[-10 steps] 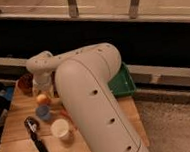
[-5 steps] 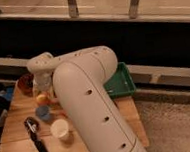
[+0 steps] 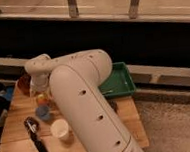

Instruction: Place apple in paper cup

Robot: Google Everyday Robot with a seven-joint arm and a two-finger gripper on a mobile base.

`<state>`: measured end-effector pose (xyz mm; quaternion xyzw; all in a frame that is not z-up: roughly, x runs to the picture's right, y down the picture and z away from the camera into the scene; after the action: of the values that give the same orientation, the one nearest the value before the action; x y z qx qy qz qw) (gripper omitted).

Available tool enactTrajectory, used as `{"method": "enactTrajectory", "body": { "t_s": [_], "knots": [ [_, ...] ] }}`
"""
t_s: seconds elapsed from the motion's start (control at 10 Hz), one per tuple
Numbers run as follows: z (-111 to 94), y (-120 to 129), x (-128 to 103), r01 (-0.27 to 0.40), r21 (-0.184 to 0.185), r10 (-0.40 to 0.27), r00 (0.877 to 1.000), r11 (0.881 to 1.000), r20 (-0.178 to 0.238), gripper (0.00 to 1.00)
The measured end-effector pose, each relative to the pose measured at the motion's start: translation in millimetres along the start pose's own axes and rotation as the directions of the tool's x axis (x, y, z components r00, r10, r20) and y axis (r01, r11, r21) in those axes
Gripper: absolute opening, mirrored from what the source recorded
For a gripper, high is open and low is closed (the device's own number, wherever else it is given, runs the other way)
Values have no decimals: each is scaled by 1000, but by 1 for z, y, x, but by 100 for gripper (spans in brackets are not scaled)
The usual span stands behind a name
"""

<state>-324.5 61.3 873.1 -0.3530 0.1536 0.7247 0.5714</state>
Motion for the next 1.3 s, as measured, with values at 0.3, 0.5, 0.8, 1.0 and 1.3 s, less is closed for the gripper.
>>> {"method": "enactTrajectory", "body": {
  "t_s": [0.3, 0.5, 0.8, 1.0, 1.3],
  "knots": [
    [7, -2, 6, -9, -27, 9, 1000, 1000, -11, 65],
    [10, -5, 9, -17, -39, 16, 1000, 999, -20, 65],
    [15, -4, 12, -19, -51, 17, 999, 999, -30, 65],
    [17, -5, 13, -21, -56, 19, 999, 998, -33, 65],
    [17, -10, 6, -29, -45, 28, 999, 999, -25, 65]
  ]
}}
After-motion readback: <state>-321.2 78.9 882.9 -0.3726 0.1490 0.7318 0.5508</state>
